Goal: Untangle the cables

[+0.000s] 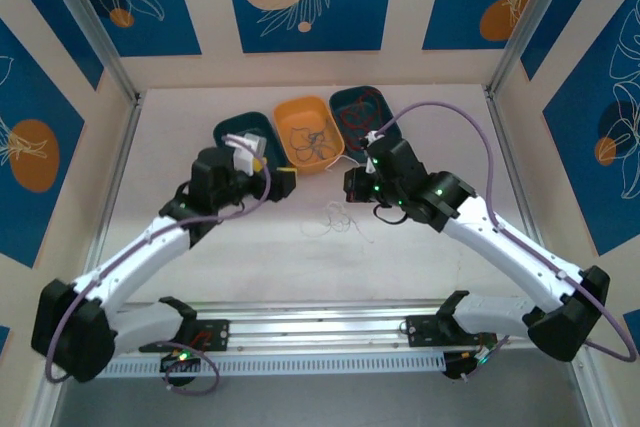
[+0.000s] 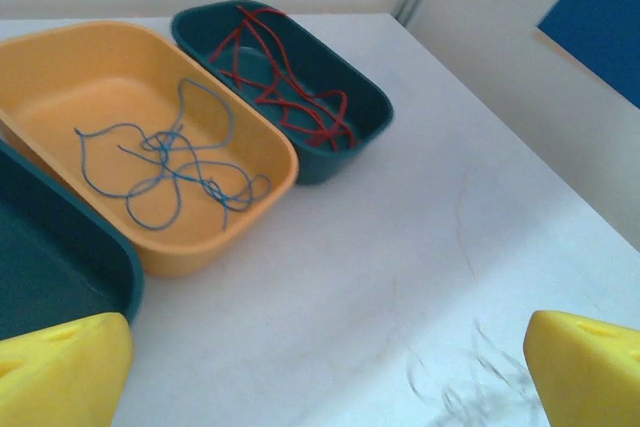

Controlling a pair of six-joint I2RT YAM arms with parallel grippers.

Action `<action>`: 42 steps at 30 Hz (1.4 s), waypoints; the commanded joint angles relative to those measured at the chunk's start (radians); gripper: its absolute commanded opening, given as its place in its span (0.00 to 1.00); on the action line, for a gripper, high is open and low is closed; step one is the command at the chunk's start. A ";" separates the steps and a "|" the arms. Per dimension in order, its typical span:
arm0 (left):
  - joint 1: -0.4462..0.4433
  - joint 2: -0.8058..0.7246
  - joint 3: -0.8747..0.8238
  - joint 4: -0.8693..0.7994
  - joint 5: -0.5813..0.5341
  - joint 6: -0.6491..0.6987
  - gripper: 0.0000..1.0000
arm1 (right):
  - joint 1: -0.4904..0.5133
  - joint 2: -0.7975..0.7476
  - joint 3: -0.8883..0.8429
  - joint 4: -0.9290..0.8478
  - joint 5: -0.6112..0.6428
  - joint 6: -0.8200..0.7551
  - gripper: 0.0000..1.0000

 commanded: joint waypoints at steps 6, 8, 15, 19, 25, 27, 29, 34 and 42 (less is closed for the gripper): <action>-0.176 -0.091 -0.183 -0.061 -0.236 -0.080 0.96 | -0.071 0.091 -0.020 -0.065 -0.122 0.125 0.00; -0.190 -0.075 -0.208 -0.045 -0.259 -0.128 0.91 | -0.091 0.104 -0.045 -0.094 -0.133 0.154 0.00; -0.213 0.055 -0.209 0.059 -0.216 -0.178 0.81 | -0.145 0.131 -0.158 -0.162 -0.168 0.230 0.09; -0.234 0.166 -0.174 0.109 -0.157 -0.157 0.75 | -0.149 0.135 -0.193 -0.158 -0.172 0.249 0.13; -0.267 0.321 -0.123 0.188 -0.051 -0.111 0.67 | -0.155 0.137 -0.192 -0.156 -0.163 0.244 0.18; -0.275 0.364 -0.101 0.178 -0.053 -0.095 0.66 | -0.155 0.143 -0.186 -0.164 -0.160 0.237 0.19; -0.279 0.392 -0.086 0.183 -0.046 -0.082 0.66 | -0.155 0.149 -0.181 -0.171 -0.157 0.233 0.19; -0.280 0.454 -0.040 0.180 -0.013 -0.034 0.59 | -0.155 0.153 -0.187 -0.142 -0.182 0.224 0.20; -0.281 0.520 0.016 0.130 0.075 0.027 0.57 | -0.145 0.226 -0.170 -0.126 -0.212 0.214 0.27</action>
